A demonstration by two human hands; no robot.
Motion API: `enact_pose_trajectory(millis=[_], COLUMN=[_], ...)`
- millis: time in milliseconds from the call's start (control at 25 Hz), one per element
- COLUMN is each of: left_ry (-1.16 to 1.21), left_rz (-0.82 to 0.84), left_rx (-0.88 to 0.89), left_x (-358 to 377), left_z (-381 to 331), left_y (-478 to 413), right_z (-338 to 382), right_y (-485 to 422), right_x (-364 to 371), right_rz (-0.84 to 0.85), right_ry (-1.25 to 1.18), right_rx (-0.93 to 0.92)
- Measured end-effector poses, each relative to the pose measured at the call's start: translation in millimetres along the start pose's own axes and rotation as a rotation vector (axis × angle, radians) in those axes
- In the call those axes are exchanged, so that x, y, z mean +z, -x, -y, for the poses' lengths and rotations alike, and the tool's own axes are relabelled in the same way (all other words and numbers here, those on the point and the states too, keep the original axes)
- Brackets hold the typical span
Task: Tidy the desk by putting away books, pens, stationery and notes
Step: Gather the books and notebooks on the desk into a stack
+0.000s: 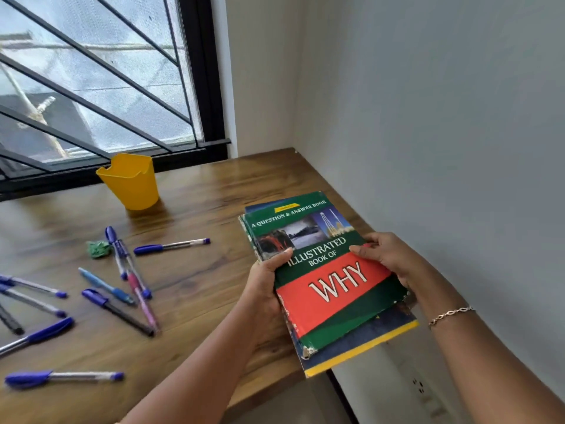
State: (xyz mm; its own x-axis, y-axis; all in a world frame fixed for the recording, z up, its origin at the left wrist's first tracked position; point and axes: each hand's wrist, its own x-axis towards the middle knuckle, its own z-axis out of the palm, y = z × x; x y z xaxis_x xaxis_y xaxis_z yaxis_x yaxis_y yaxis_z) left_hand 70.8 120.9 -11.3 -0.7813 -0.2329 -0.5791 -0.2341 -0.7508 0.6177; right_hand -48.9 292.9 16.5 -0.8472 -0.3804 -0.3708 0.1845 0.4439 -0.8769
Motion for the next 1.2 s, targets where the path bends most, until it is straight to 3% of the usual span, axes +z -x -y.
enact_pose_trajectory(millis=[280, 480, 720, 1000, 1080, 1200], left_ry=[-0.18, -0.733, -1.115, -1.131, -1.163, -1.177], left_rz=[-0.23, -0.453, -0.5, -0.444, -0.498, -0.517], left_rx=[0.116, 0.175, 0.181, 0.306, 0.458, 0.636], left_x=[17, 26, 19, 2, -9, -29], left_z=[-3, 0, -9, -10, -11, -17], left_y=[-54, -64, -52, -45, -38, -23], right_z=[-17, -19, -23, -13, -3, 15], right_y=[-45, -51, -50, -42, -36, -28], right_x=[-5, -2, 8, 18, 31, 66], right_rz=[-0.081, -0.122, -0.211, -0.32, -0.39, -0.394], right_ry=[0.097, 0.341, 0.553, 0.778, 0.837, 0.731], right_rx=[-0.006, -0.06, -0.07, -0.036, -0.13, -0.377])
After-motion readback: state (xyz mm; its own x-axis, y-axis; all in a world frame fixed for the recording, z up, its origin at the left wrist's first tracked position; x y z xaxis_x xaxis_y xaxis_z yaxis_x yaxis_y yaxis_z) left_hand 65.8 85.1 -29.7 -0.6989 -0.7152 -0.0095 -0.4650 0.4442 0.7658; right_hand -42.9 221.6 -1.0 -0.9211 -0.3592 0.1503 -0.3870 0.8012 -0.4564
